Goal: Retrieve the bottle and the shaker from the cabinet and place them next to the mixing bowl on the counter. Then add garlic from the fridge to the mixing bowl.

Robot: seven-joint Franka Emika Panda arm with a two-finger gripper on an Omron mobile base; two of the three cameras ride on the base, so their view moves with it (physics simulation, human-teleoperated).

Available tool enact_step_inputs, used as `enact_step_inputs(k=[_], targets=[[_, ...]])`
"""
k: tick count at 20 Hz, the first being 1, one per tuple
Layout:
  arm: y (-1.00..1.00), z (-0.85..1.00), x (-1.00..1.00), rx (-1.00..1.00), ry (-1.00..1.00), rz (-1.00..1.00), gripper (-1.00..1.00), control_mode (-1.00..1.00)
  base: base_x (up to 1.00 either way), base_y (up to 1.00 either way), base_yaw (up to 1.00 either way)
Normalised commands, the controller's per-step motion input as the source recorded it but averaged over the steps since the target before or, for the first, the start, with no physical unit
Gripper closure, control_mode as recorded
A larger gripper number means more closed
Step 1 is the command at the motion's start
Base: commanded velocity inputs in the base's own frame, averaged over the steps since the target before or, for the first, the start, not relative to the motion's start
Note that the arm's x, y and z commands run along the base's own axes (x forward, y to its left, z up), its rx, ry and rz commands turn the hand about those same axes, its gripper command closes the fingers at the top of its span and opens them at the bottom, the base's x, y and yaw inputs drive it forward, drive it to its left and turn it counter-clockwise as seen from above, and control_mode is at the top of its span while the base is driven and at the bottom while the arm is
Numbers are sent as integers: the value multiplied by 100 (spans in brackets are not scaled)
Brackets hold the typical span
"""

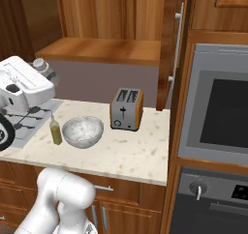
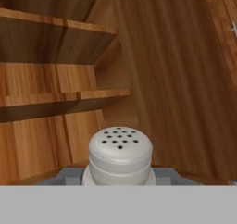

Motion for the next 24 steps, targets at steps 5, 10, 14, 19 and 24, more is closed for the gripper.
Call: enact_step_inputs(k=[5,10,14,19,24], targets=[[0,-54,-65,0,0,-12,100,-100,0,0,0],[0,-46,-33,0,0,-2,100,-100,0,0,0],[0,-60,-27,0,0,0,100,-100,0,0,0],[0,-72,-9,-1,0,0,100,-100,0,0,0],[0,-78,0,-4,0,0,100,-100,0,0,0]])
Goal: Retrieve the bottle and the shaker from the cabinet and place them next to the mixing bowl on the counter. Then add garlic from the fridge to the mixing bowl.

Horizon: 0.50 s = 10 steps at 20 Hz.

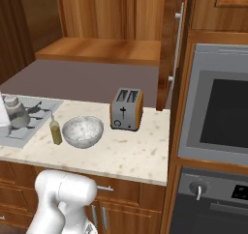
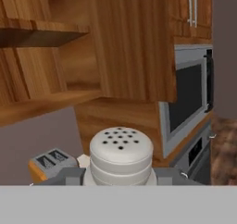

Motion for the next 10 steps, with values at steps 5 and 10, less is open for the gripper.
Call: enact_step_inputs(k=[5,10], targets=[[0,-70,0,-2,0,0,100,-100,0,0,0],[-15,-65,0,0,0,11,100,-100,0,0,0]])
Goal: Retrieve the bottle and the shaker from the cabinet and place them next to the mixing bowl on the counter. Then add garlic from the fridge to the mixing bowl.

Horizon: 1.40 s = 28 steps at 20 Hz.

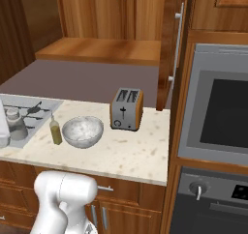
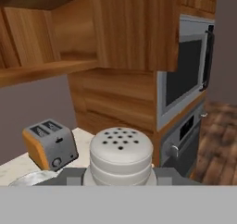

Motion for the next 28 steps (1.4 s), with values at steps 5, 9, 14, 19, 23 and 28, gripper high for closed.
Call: enact_step_inputs(k=[5,9,14,19,23,28], targets=[[-27,-65,0,0,0,20,100,-100,0,0,0],[-13,-64,0,0,0,18,100,-100,0,0,0],[-7,-63,6,0,0,20,100,-100,0,0,0],[-24,-50,20,0,0,28,100,-100,0,0,0],[-11,-54,21,0,-1,25,100,-100,0,0,0],[0,-64,23,-3,-4,11,100,-100,0,0,0]])
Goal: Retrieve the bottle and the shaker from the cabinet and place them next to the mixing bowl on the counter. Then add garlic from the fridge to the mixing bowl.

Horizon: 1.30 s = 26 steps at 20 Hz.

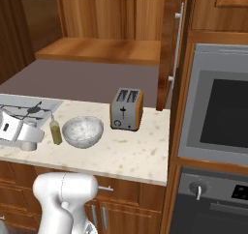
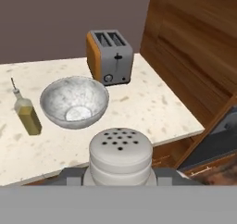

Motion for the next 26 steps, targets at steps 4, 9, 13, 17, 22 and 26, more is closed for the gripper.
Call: enact_step_inputs(k=[4,9,13,17,22,26], targets=[[0,-59,33,-1,-3,7,100,-100,0,0,0],[0,-63,30,0,-6,3,100,-100,0,0,0],[0,-76,18,-1,-13,0,100,-100,0,0,0],[0,-71,19,0,-14,0,100,-100,0,0,0],[0,-58,26,0,-19,0,100,-100,0,0,0],[0,-61,29,0,-22,0,100,-100,0,0,0]])
